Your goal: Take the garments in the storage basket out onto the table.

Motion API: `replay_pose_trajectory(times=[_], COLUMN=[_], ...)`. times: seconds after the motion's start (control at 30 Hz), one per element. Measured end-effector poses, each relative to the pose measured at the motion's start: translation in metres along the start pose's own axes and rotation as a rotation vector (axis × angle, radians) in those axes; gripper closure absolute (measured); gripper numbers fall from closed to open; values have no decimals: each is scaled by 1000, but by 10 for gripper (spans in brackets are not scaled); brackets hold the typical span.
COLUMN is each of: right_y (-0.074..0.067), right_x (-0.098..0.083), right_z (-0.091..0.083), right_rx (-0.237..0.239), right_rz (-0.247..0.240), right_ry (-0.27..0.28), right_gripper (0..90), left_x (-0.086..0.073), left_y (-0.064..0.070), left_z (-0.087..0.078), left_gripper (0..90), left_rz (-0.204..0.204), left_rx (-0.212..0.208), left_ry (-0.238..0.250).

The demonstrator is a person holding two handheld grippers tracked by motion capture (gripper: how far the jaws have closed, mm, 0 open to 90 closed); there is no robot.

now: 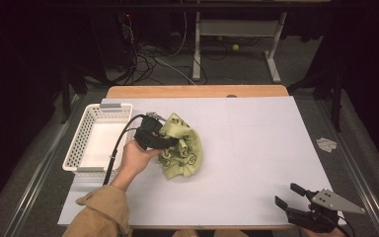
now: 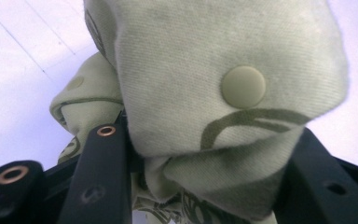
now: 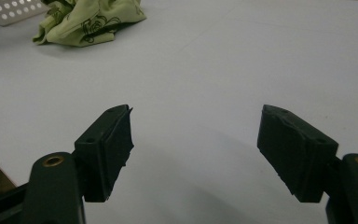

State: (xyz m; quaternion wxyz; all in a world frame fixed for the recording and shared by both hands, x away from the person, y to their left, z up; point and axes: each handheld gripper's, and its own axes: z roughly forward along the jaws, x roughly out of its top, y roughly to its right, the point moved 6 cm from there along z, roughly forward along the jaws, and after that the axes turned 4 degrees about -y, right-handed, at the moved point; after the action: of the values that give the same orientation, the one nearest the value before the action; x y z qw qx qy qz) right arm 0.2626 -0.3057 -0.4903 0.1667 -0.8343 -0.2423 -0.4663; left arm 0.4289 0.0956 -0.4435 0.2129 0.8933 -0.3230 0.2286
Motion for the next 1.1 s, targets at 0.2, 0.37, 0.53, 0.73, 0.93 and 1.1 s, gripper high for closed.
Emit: replay_pose_trajectory(times=[0.2, 0.37, 0.53, 0.73, 0.93, 1.1], right_y=[0, 0, 0, 0, 0, 0], right_x=[0, 0, 0, 0, 0, 0], right_z=[0, 0, 0, 0, 0, 0], right_rx=[1, 1, 1, -1, 0, 0], right_rz=[-1, -1, 2, 0, -1, -2], right_ry=[0, 0, 0, 0, -1, 0], right_gripper=[272, 272, 272, 272, 272, 272], left_x=[-1, -2, -8, -11, -11, -12], left_y=[-3, -7, -11, -13, -11, -8], left_z=[6, 11, 15, 13, 0, -12], left_gripper=[529, 514, 482, 414, 325, 300], left_rz=[15, 11, 12, 4, 11, 20], left_rx=[31, 35, 43, 55, 64, 76], left_ry=[1, 4, -27, -22, 7, 20])
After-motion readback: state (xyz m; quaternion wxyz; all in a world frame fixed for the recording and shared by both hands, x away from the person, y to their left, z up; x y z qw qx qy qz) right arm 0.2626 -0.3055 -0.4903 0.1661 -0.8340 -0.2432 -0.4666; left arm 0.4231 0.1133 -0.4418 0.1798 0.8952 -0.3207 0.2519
